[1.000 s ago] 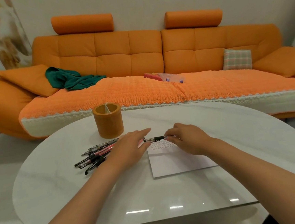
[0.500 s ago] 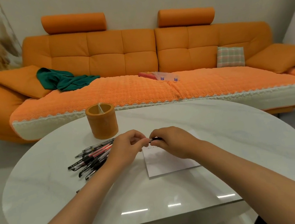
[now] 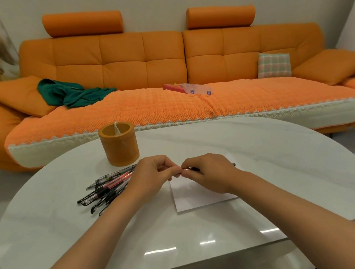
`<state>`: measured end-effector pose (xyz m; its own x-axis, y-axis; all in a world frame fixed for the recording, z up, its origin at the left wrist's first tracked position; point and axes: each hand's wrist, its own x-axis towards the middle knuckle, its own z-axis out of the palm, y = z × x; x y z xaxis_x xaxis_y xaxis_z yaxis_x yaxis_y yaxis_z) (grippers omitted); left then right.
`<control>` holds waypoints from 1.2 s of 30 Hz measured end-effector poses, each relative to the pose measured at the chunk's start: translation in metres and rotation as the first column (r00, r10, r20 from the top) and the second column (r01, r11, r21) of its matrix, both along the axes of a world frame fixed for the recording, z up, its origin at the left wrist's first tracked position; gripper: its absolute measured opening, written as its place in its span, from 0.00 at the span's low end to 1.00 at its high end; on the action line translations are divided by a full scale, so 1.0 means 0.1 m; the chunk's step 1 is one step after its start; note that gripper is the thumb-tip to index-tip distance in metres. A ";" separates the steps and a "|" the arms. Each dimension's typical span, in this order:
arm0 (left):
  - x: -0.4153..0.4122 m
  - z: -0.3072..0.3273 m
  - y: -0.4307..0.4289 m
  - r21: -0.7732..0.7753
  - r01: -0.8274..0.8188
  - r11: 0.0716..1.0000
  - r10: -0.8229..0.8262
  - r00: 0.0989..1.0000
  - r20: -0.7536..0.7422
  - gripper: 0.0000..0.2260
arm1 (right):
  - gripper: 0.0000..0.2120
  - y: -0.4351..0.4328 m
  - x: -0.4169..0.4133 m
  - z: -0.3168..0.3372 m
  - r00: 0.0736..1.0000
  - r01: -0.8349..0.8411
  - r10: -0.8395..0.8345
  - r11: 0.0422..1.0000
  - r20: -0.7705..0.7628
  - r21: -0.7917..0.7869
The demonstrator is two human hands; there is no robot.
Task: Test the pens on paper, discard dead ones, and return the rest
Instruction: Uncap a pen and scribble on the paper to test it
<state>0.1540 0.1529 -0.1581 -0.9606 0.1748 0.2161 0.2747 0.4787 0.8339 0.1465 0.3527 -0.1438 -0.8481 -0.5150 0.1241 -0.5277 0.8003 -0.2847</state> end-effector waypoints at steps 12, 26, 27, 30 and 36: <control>-0.36 -0.25 -0.16 -0.601 -0.051 0.797 -0.083 0.978 -0.193 0.08 | 0.15 0.00 -0.40 -0.08 0.907 0.212 0.047 0.807 0.418 -0.551; -0.46 -0.29 -0.22 -0.585 -0.047 0.810 0.005 0.997 -0.073 0.22 | 0.08 -0.15 -0.43 -0.36 0.796 0.395 0.221 0.516 0.563 -0.760; -0.47 -0.29 -0.22 -0.607 -0.040 0.794 0.006 0.998 -0.057 0.24 | 0.08 -0.15 -0.44 -0.37 0.791 0.400 0.222 0.518 0.570 -0.756; -0.51 -0.27 -0.22 -0.647 -0.011 0.763 0.012 1.000 -0.004 0.26 | 0.09 -0.16 -0.44 -0.36 0.769 0.412 0.209 0.561 0.604 -0.718; -0.55 -0.28 -0.24 -0.613 0.007 0.790 0.013 1.000 0.028 0.21 | 0.05 -0.23 -0.42 -0.28 0.819 0.297 0.133 0.734 0.558 -0.611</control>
<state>0.0987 0.1287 -0.1856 -0.9654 0.2582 0.0363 0.2528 0.8929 0.3726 0.1040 0.3296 -0.1714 -0.9086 -0.4080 -0.0889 -0.0550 0.3280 -0.9431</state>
